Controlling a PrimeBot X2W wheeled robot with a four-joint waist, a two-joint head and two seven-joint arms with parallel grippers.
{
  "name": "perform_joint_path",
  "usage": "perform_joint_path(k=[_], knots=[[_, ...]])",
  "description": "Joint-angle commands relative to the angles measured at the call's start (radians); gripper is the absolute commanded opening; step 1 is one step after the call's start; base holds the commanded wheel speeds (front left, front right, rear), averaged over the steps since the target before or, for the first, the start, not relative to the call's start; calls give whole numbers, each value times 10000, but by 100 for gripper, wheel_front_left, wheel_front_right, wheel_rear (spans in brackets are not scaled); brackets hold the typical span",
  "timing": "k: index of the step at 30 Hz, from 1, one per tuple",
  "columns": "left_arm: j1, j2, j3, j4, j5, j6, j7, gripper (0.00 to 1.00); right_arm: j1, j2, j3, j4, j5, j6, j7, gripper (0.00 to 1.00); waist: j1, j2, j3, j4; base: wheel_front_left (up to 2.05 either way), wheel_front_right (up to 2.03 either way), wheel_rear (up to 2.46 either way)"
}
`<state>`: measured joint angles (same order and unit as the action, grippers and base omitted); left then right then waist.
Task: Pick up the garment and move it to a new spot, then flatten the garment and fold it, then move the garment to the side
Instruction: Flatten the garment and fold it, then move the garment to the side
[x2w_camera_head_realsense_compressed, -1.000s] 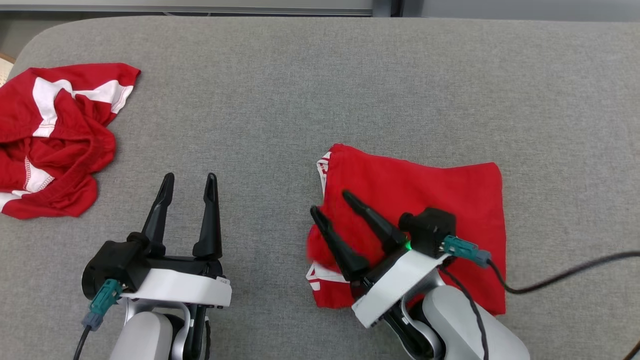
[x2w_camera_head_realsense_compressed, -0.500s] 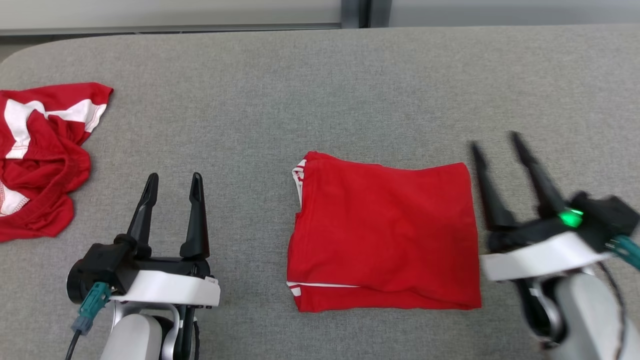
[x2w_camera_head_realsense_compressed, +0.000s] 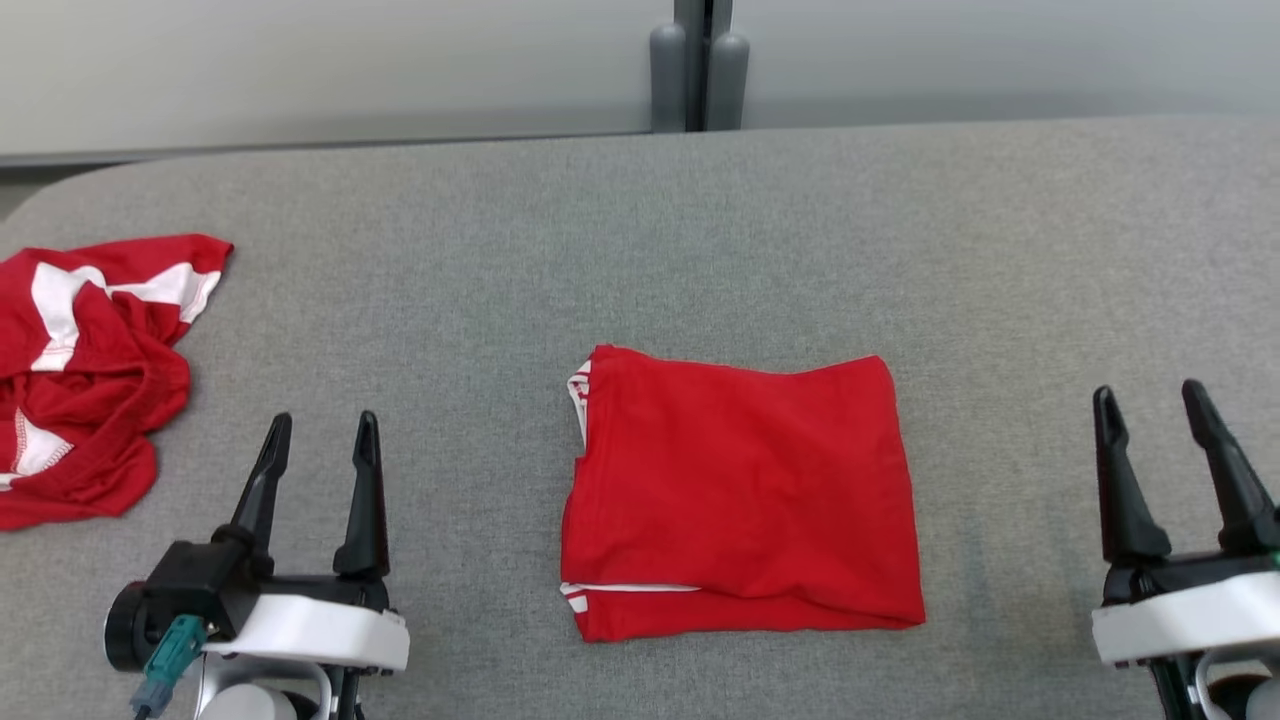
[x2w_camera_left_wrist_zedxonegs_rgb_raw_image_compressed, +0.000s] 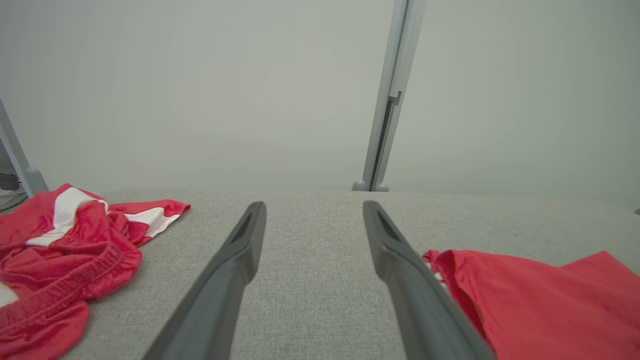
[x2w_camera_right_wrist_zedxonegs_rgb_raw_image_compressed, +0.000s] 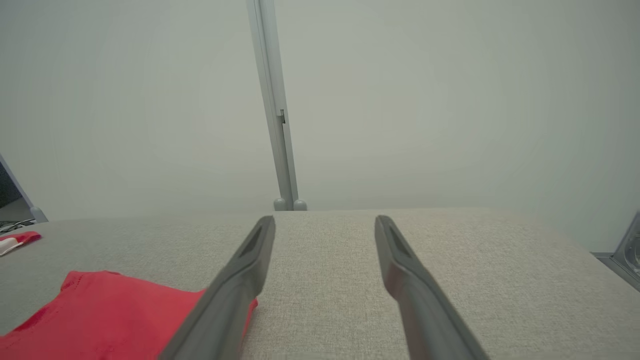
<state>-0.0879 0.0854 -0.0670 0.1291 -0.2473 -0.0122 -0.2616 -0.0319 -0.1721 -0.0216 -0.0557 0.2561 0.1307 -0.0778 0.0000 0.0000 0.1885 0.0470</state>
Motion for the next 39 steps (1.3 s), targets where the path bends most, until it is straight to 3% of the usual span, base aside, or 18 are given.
perform_joint_path(k=[1, 18, 39], knots=[[197, 129, 30, 79, 46, -11, -38, 100, 298, -3, 19, -164, -66, 0, 137, 100, 0, 0, -391, -63, 0, 0, 0], [1257, 473, -132, -91, -91, -6, 446, 100, 1967, -243, 45, -812, 225, 0, 910, 100, 0, 0, -1681, -3, 0, 0, 0], [1236, 555, -231, -89, -239, 149, 565, 100, 2145, -9, -223, -1224, 204, 0, 1187, 100, 0, 0, -1694, -13, 0, 0, 0]])
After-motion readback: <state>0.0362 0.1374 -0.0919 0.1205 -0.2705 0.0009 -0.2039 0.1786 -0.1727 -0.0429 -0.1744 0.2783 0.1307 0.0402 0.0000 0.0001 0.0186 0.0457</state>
